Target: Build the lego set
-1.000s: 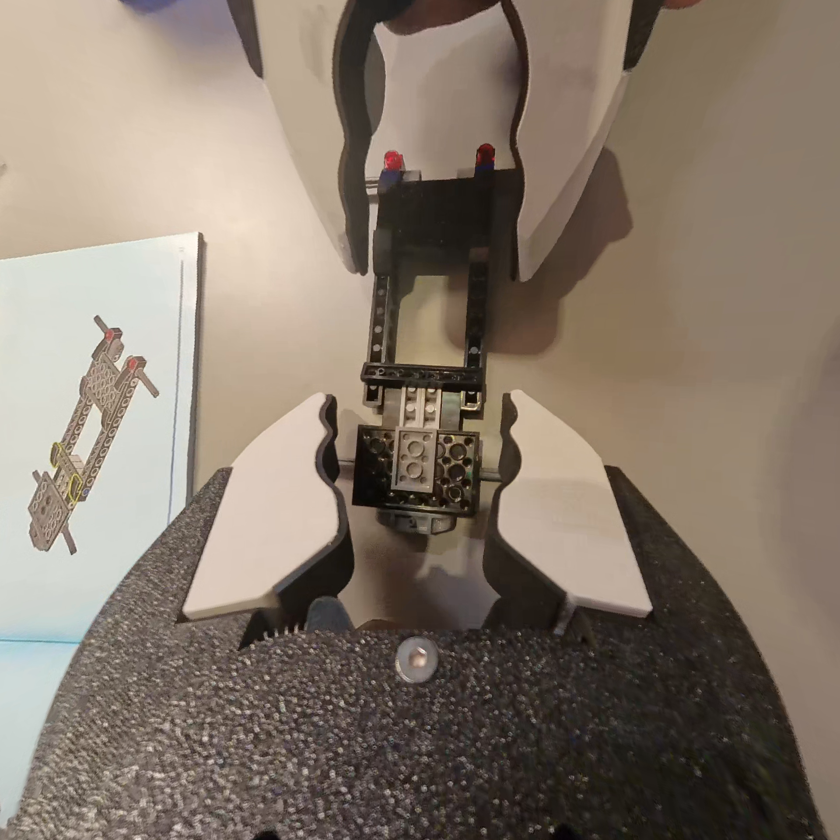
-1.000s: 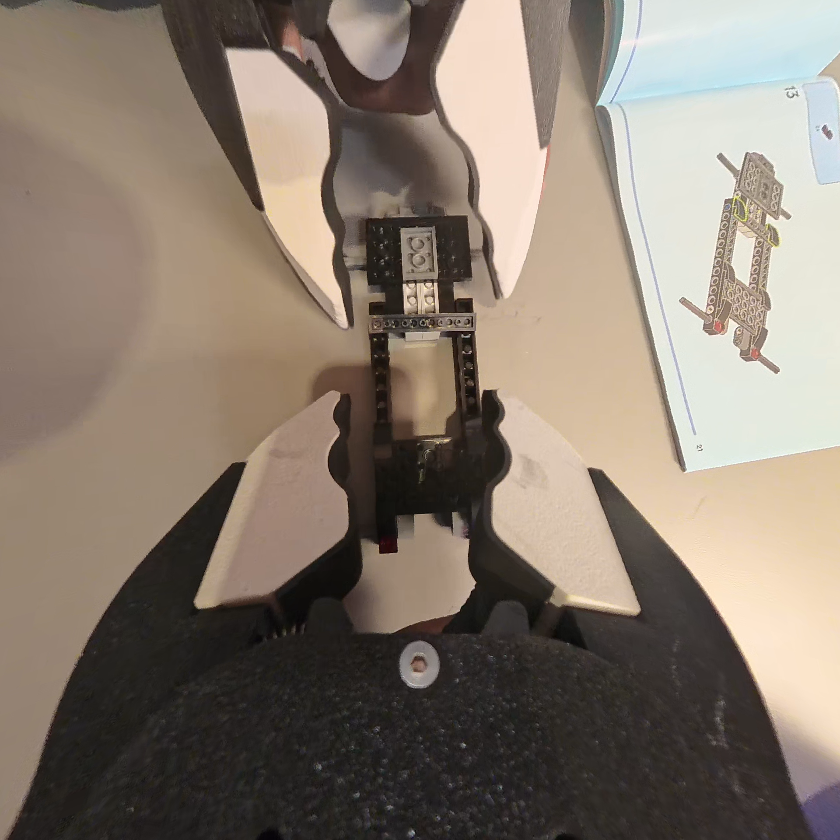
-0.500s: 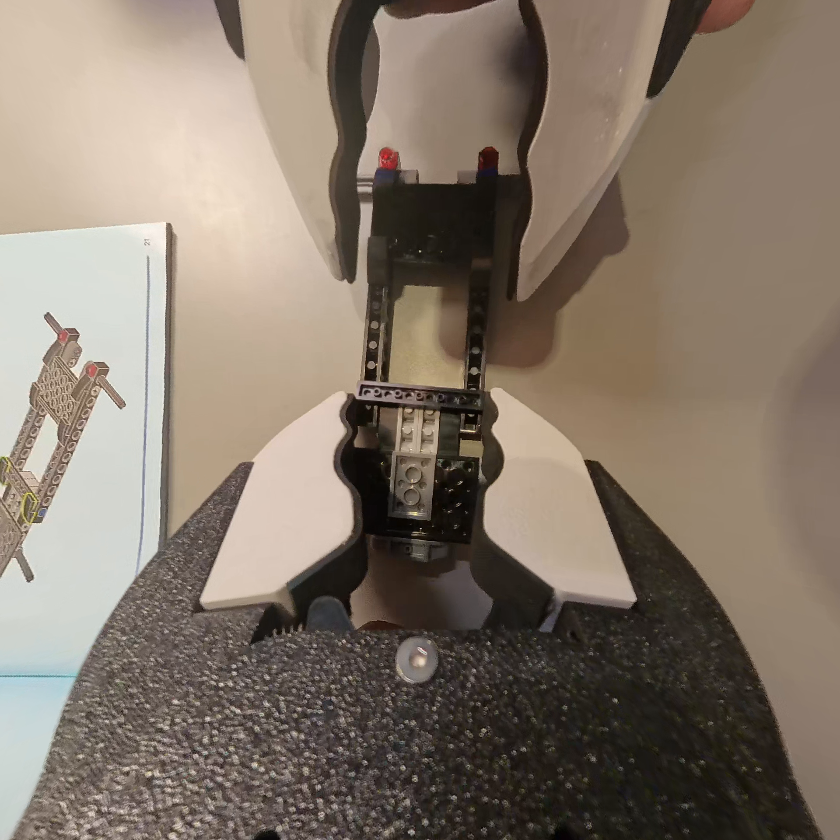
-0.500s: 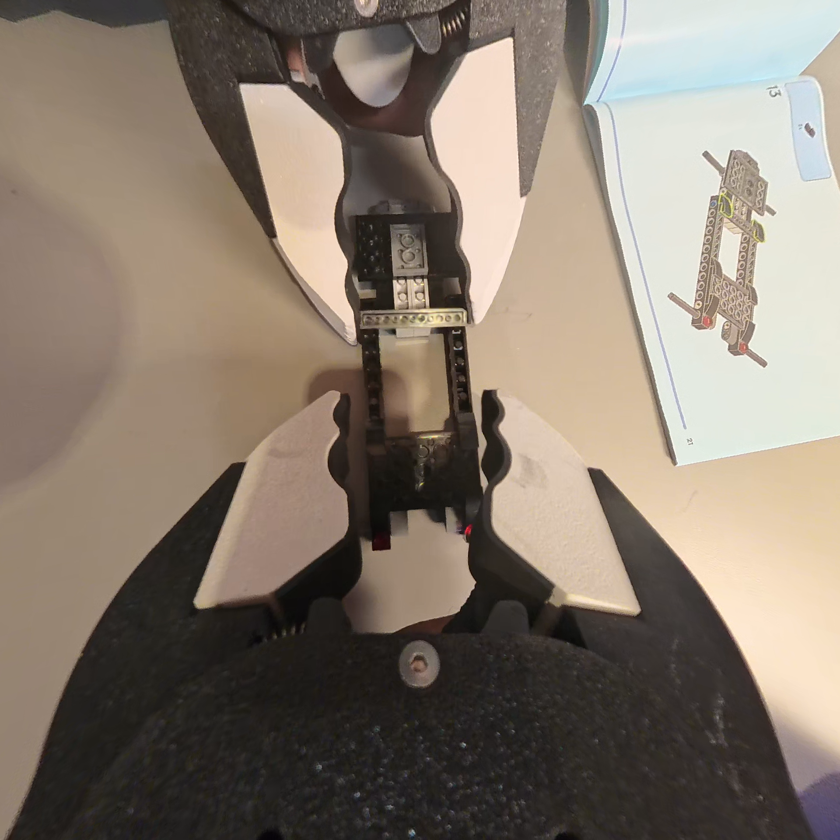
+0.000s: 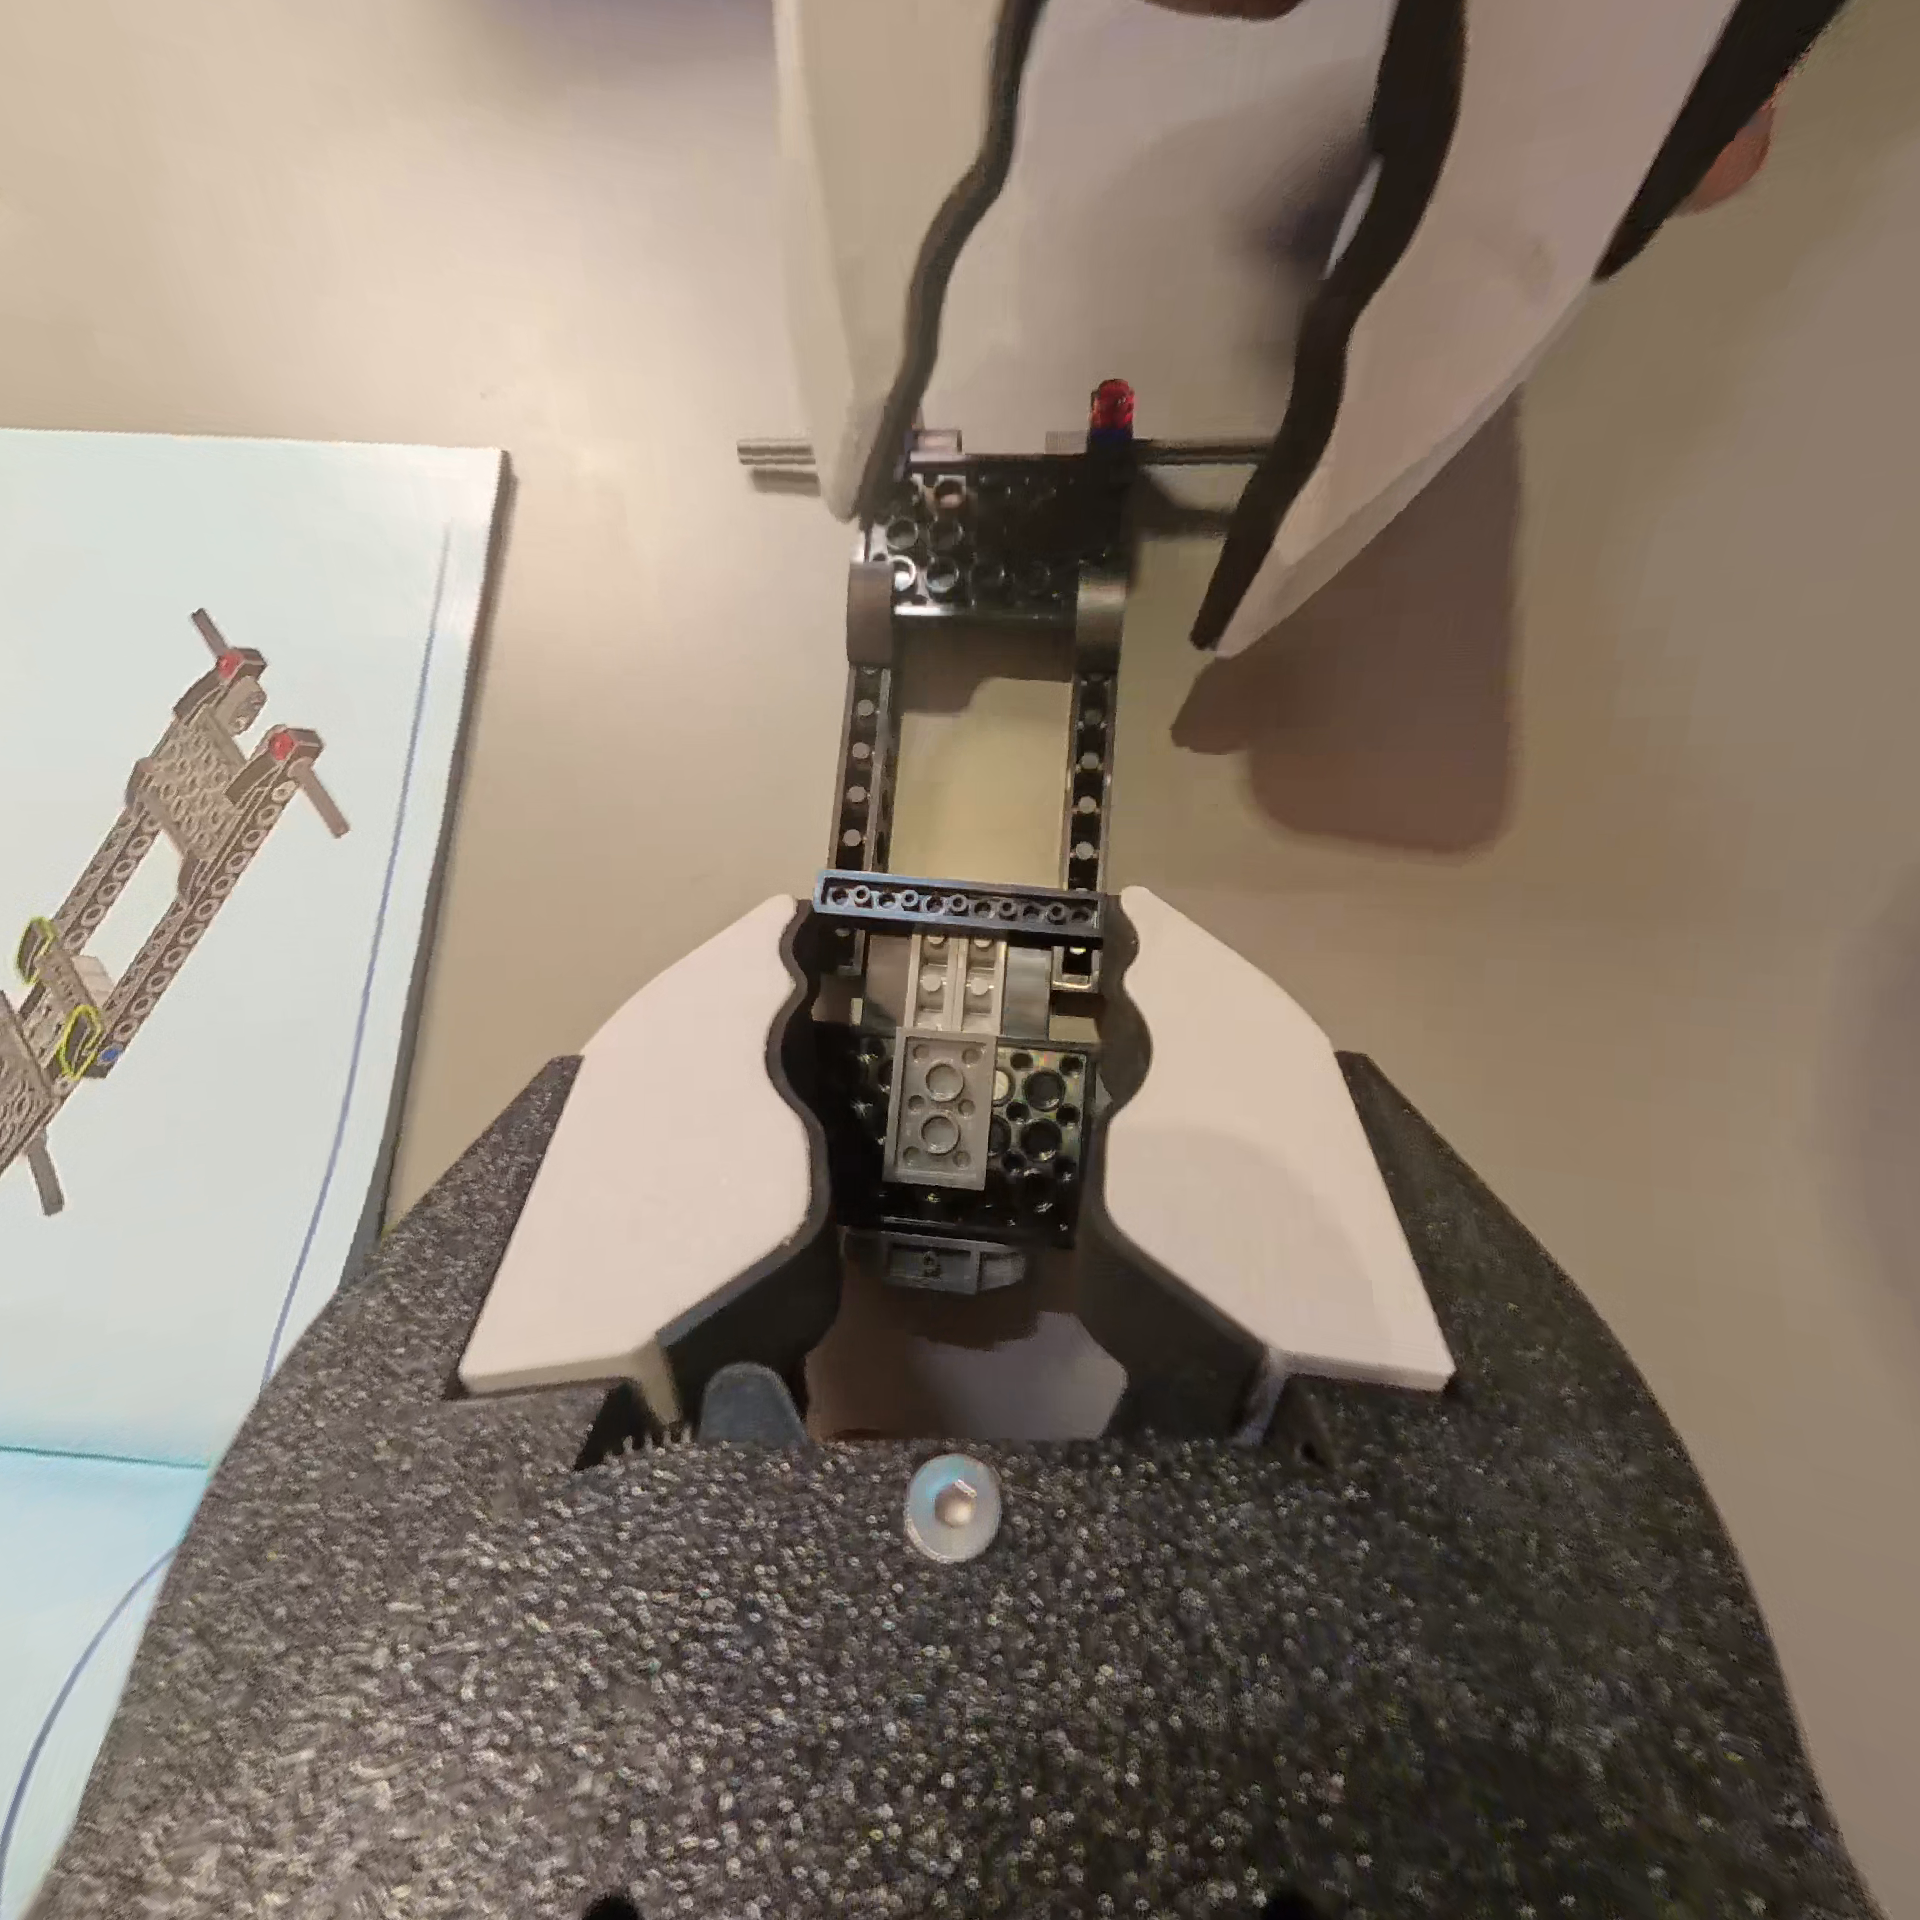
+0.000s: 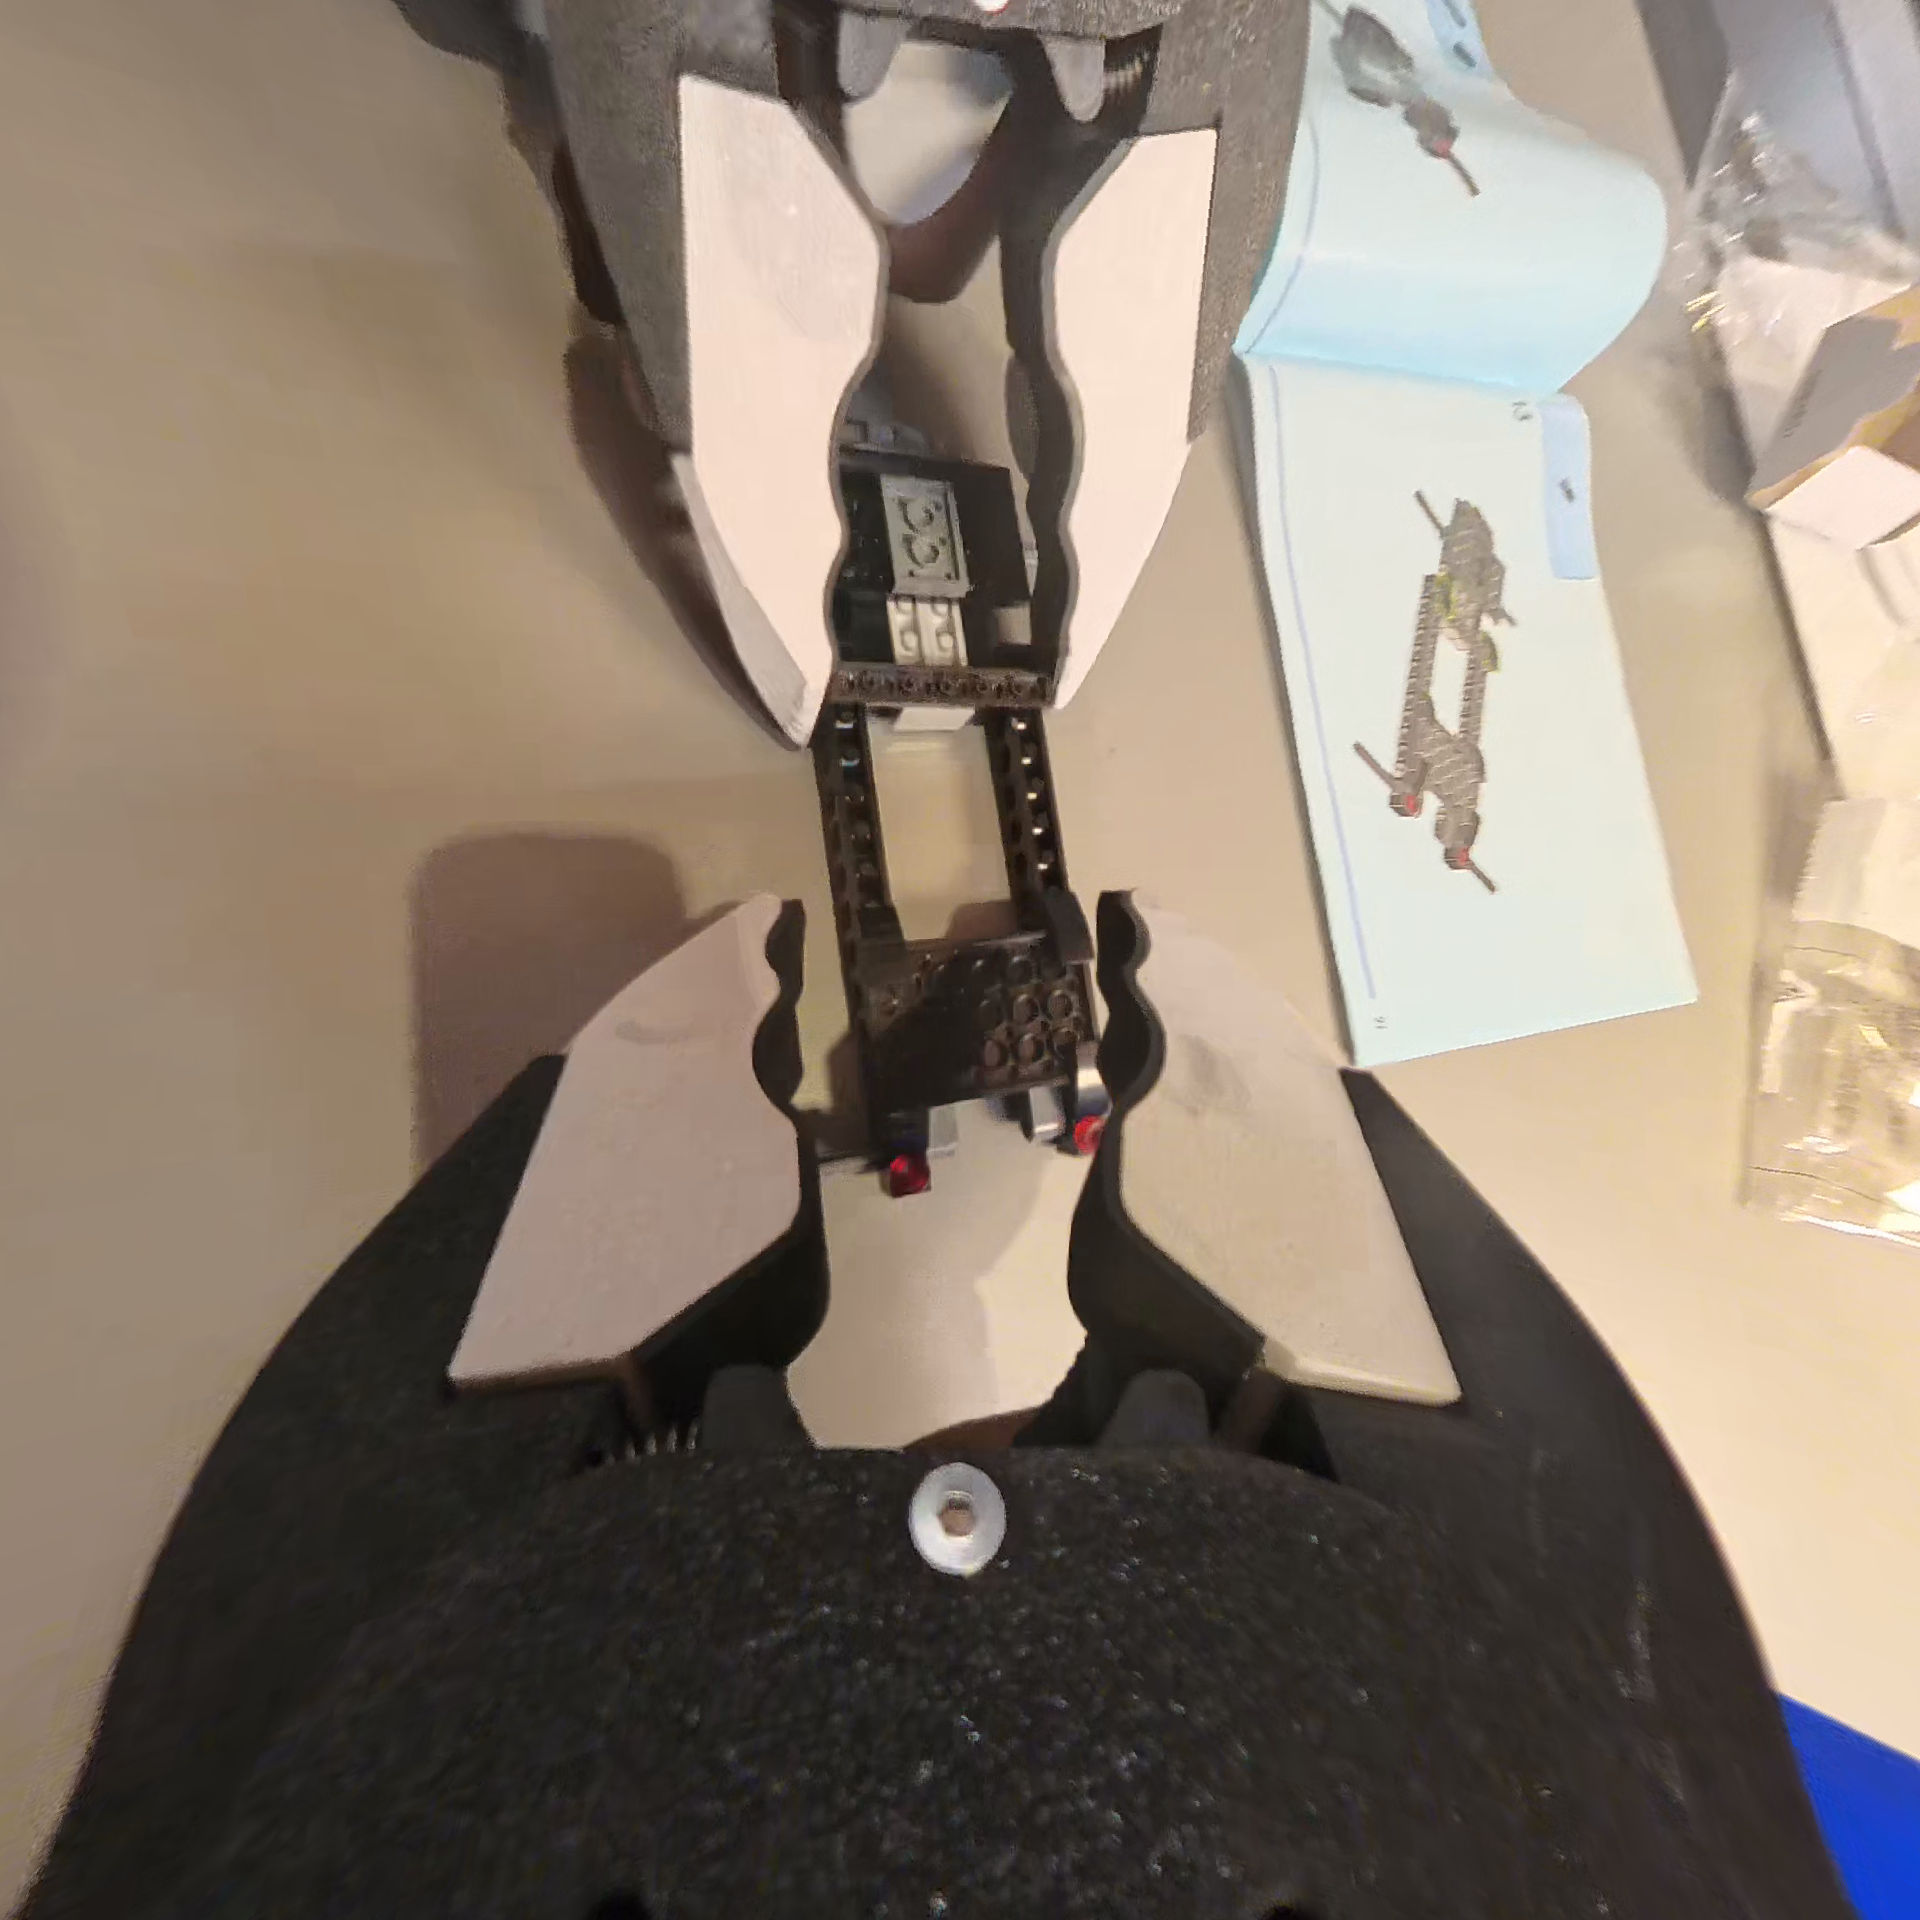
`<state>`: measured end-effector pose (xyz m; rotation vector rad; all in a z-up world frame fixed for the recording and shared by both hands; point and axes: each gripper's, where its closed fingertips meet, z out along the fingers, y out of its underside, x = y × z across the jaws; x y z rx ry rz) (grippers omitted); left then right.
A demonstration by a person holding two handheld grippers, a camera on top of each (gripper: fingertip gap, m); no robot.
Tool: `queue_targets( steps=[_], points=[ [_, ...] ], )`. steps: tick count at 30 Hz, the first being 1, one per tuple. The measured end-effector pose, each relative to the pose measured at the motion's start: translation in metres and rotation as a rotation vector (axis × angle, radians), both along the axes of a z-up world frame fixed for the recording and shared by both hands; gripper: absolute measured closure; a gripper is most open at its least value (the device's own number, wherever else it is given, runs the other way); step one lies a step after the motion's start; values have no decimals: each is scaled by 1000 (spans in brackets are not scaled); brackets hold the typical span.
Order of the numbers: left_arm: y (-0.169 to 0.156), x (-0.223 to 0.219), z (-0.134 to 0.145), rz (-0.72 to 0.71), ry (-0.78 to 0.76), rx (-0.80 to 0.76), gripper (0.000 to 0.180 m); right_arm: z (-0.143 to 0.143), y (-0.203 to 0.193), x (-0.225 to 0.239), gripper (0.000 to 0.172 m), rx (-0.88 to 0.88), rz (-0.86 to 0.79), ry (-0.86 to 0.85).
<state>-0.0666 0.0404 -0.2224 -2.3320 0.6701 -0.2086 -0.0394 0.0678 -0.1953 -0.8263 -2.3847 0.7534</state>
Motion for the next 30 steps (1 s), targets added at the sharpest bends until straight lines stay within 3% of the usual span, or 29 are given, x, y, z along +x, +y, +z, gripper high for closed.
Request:
queue_targets(
  steps=[11,14,17,22,30],
  points=[
    [-1,-22,15,154,-159,20,129,3,-14,-13,123,234,-38,336],
    [-2,-26,18,168,-140,30,129,3,-15,-21,126,365,-65,439],
    [-3,-26,19,172,-115,33,129,-6,-19,-22,133,423,-49,439],
    [0,-24,9,179,-35,7,129,-8,-24,-17,127,263,-46,332],
    [1,-26,2,197,27,-28,128,-10,-22,-15,129,250,-35,309]
  ],
)
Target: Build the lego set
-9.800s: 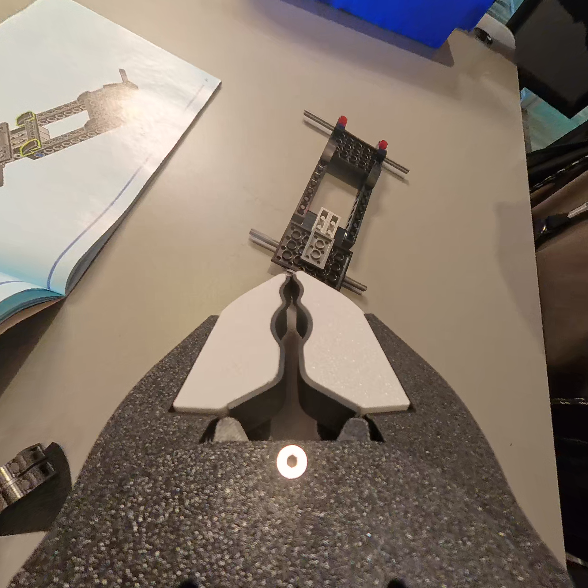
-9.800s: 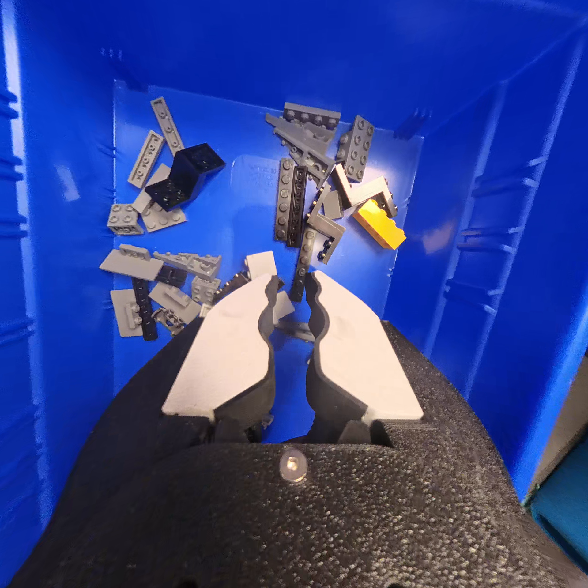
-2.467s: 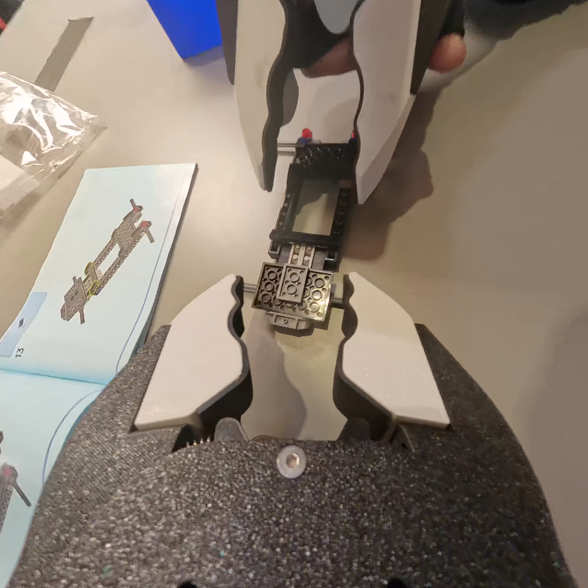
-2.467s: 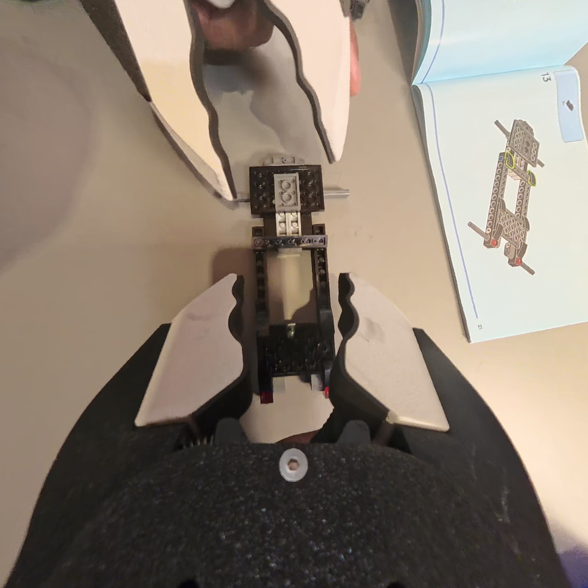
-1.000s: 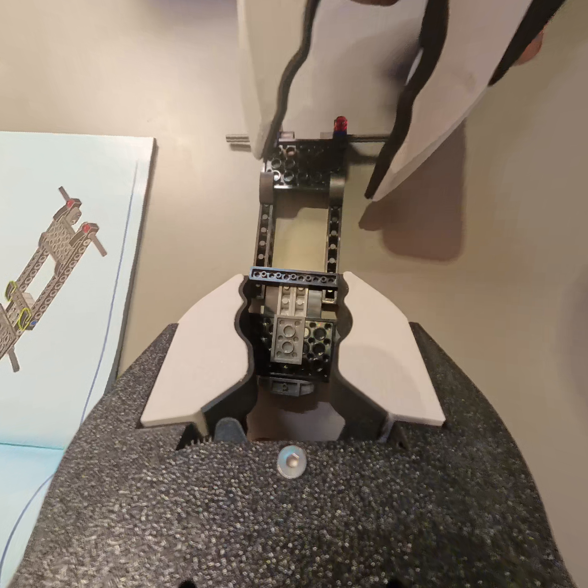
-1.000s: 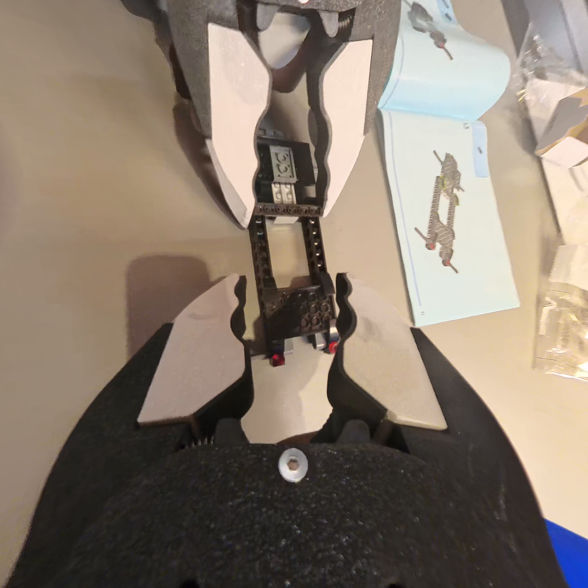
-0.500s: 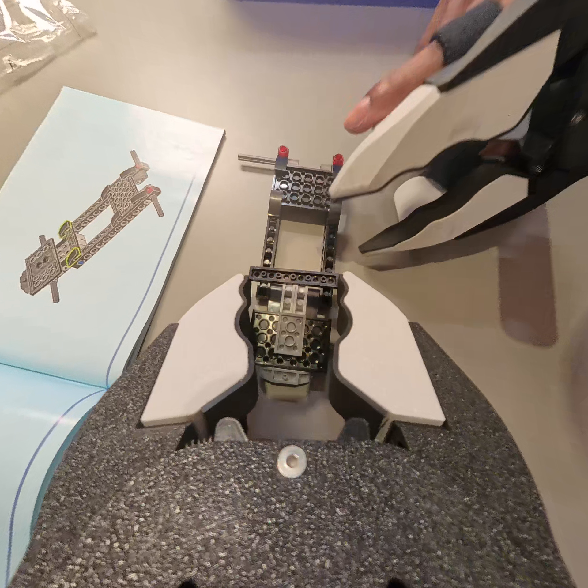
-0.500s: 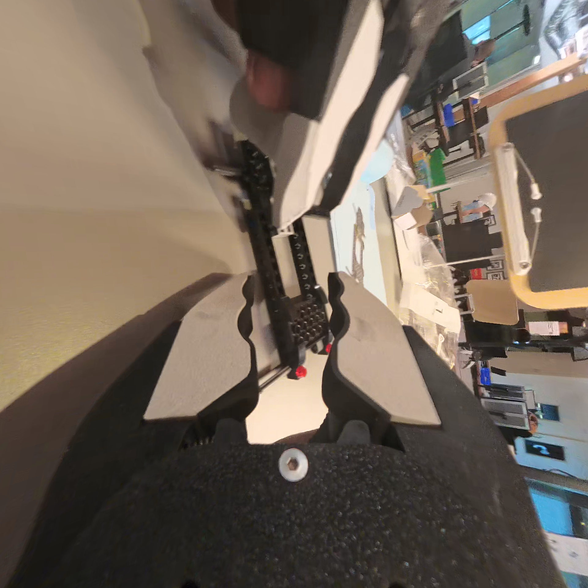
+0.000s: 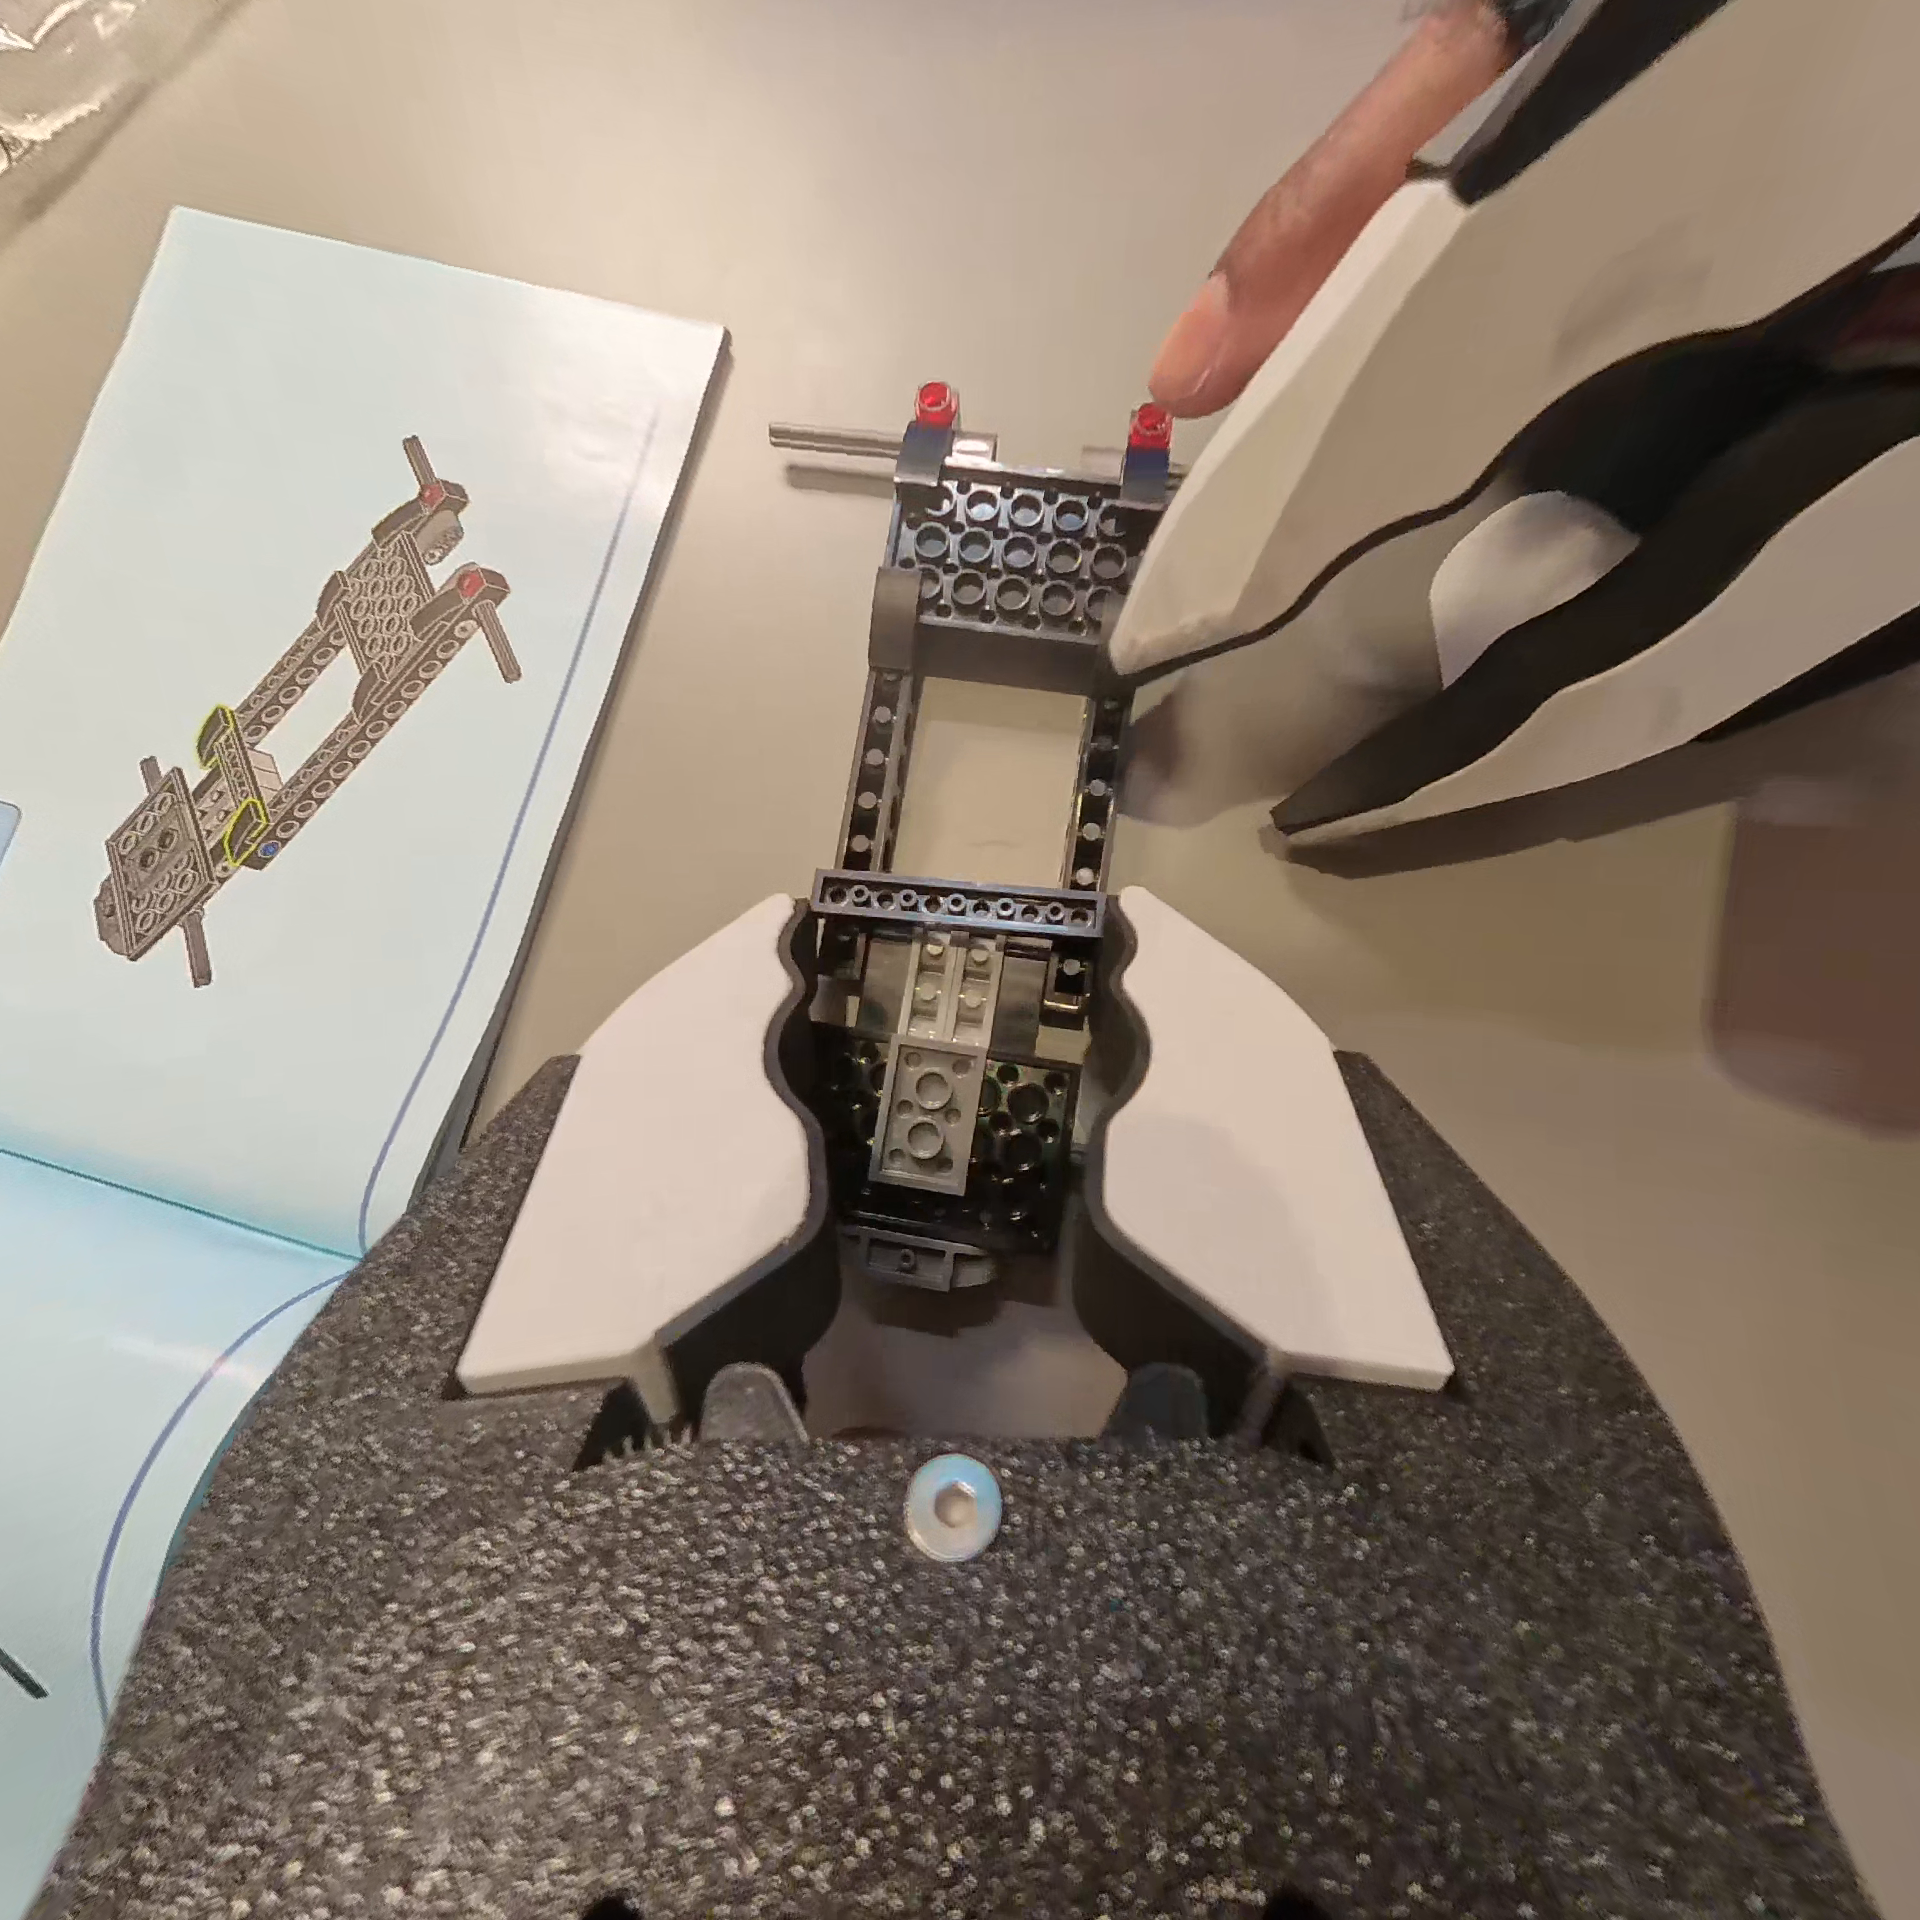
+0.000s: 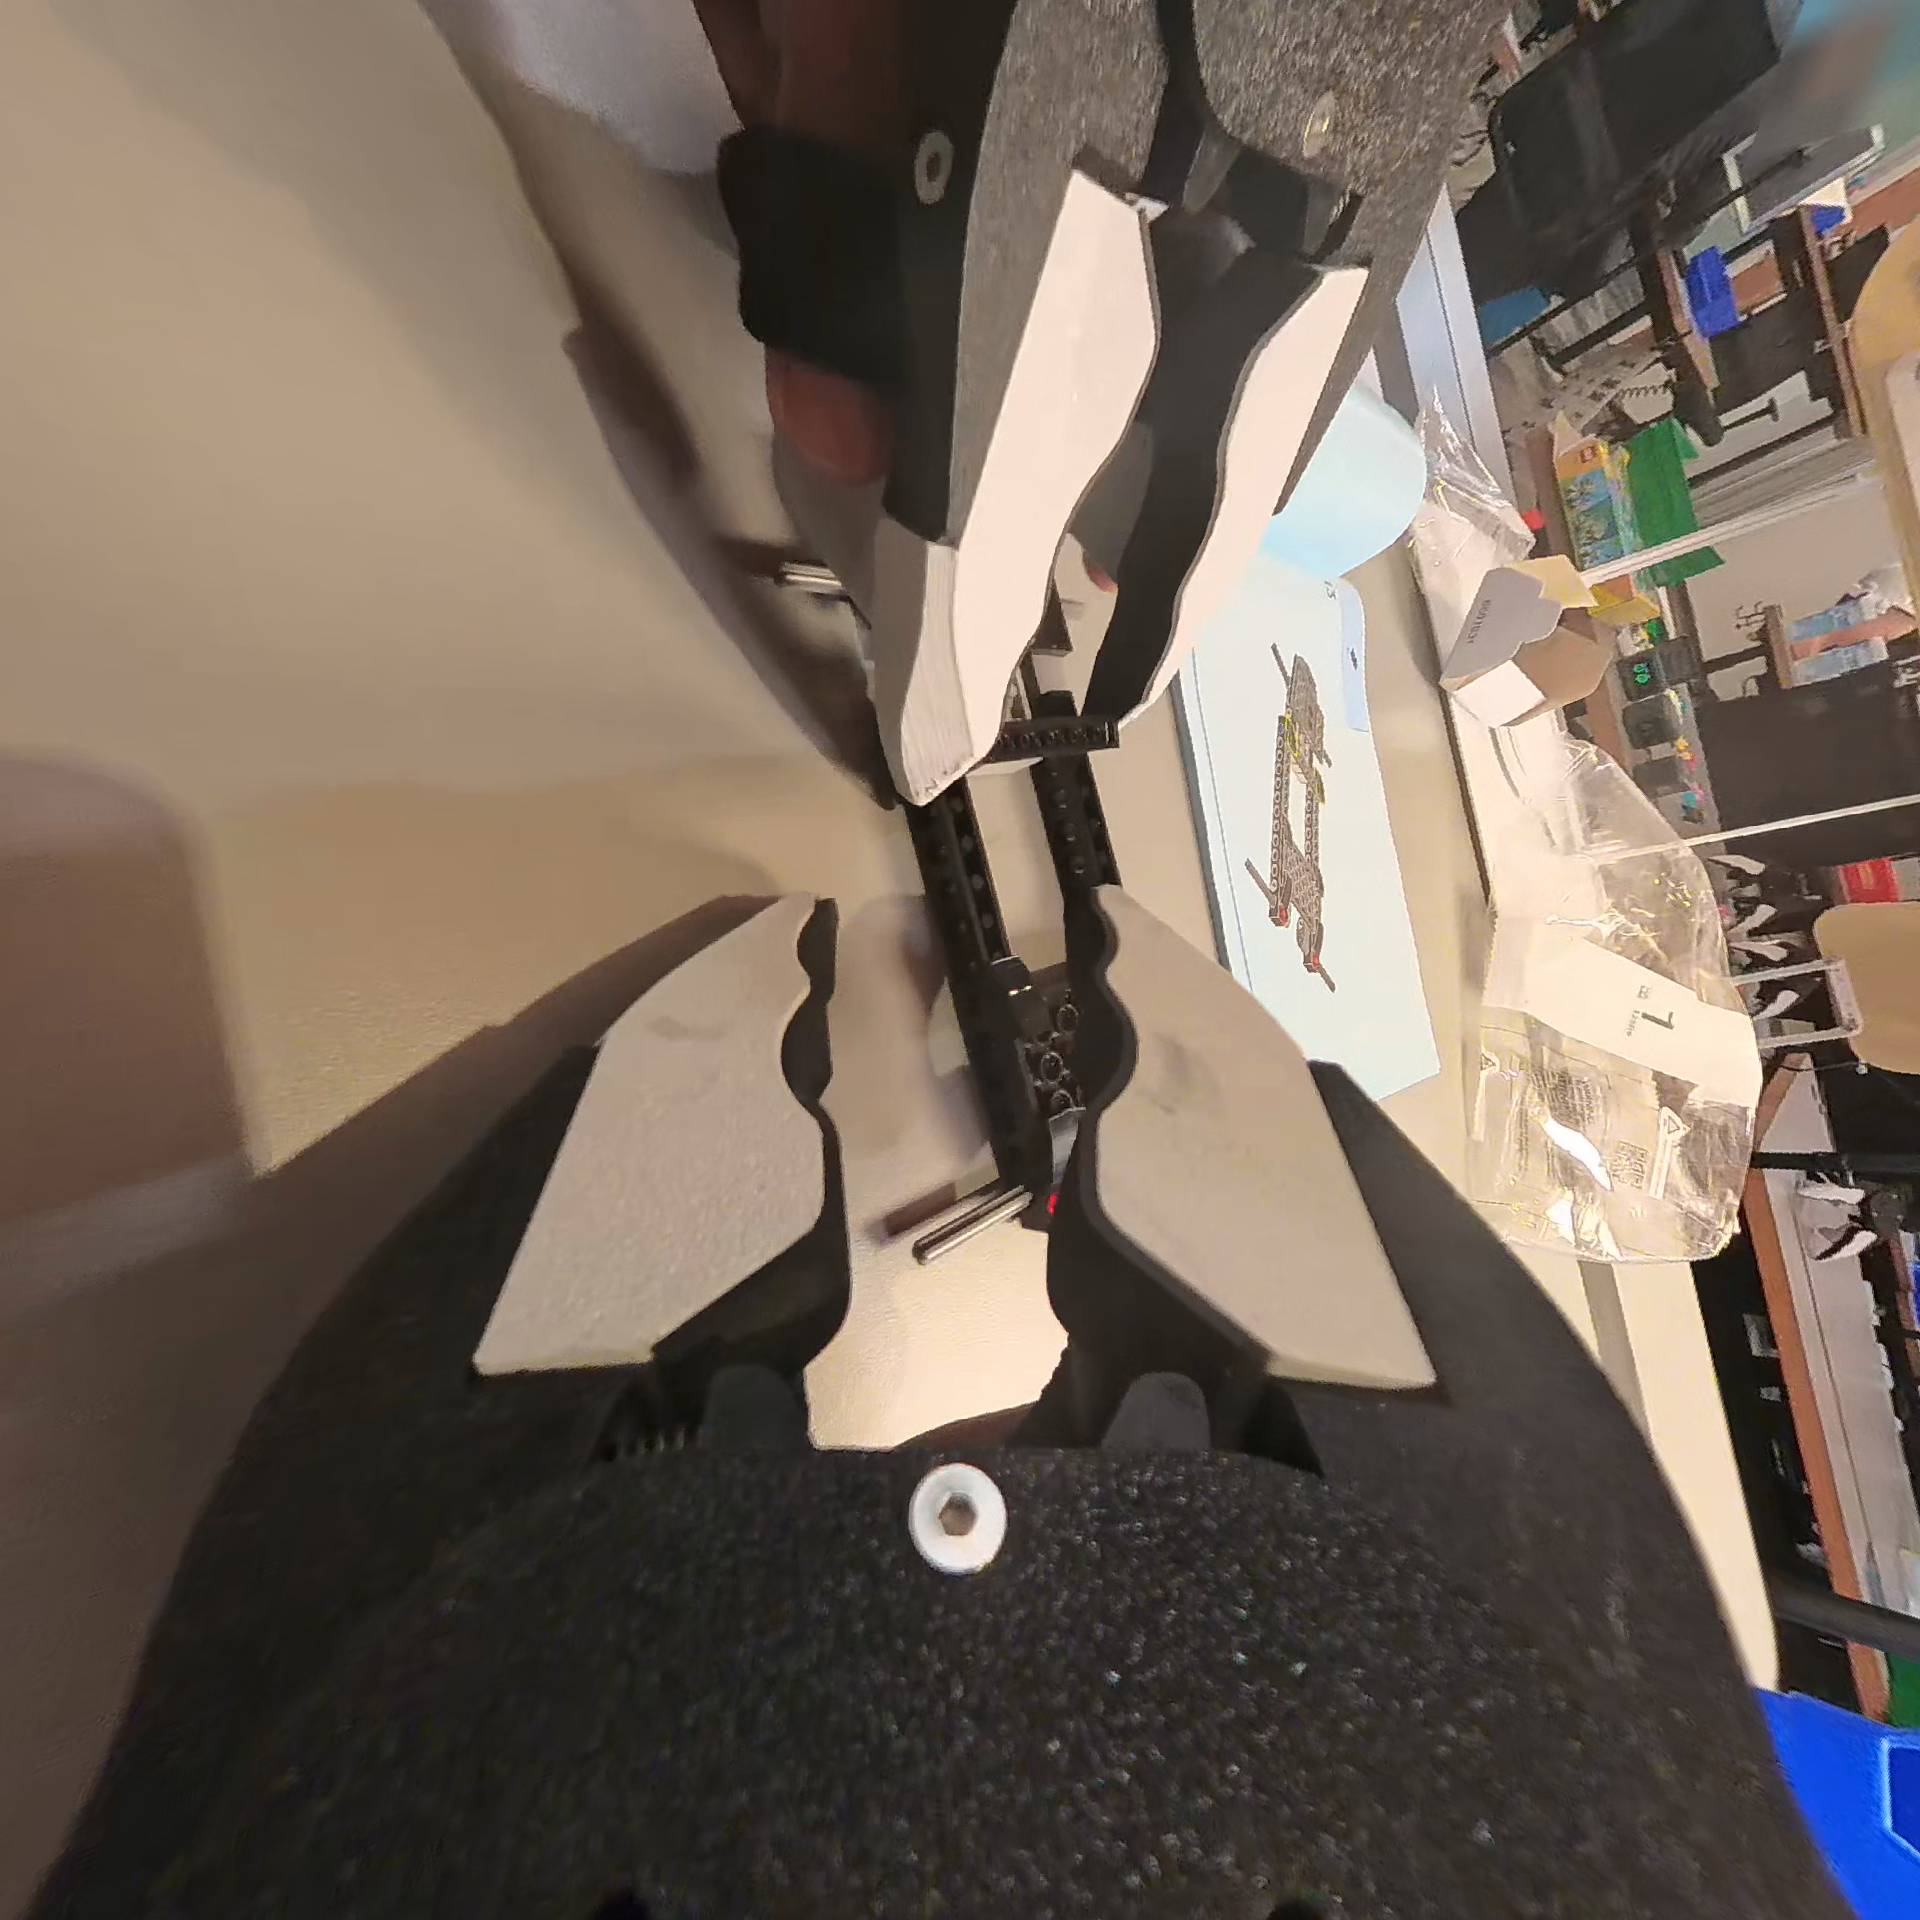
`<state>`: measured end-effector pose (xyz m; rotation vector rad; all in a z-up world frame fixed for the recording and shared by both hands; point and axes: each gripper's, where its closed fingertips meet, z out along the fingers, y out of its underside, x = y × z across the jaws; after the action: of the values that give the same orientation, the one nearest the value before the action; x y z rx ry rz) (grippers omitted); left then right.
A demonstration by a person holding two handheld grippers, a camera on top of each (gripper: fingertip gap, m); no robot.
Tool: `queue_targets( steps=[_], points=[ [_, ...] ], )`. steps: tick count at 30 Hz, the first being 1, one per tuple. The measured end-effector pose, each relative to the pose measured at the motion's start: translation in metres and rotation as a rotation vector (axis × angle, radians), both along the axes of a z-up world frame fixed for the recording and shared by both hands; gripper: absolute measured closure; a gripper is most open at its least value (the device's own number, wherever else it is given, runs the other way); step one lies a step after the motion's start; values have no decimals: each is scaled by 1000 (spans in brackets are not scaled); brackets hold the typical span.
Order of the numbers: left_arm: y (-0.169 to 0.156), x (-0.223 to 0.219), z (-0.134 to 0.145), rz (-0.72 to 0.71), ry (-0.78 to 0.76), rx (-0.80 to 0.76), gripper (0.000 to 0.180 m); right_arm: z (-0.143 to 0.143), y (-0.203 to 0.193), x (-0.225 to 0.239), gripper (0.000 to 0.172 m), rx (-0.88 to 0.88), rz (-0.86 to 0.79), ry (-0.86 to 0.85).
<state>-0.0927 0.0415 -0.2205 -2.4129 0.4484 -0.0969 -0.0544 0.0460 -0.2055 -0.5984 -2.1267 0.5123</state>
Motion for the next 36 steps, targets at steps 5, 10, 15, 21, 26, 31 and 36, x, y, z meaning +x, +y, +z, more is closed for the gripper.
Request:
queue_targets(
  steps=[5,10,15,21,26,31,36],
  points=[
    [0,-1,-2,-2,25,-18,128,-1,0,2,128,-33,5,-27],
    [0,-1,-3,-4,30,-22,128,-2,1,3,127,-49,11,-45],
    [-1,0,5,-19,19,19,117,-2,2,4,125,-96,26,-69],
    [-7,-16,33,5,-71,181,115,22,26,-1,126,-311,-20,-102],
    [-20,-17,41,-120,-111,330,112,46,42,-15,116,-471,9,-145],
    [-18,-32,47,-79,-70,429,108,52,56,-46,114,-582,40,-112],
    [-17,-41,53,-13,-46,475,108,55,75,-56,120,-728,17,24]
  ],
)
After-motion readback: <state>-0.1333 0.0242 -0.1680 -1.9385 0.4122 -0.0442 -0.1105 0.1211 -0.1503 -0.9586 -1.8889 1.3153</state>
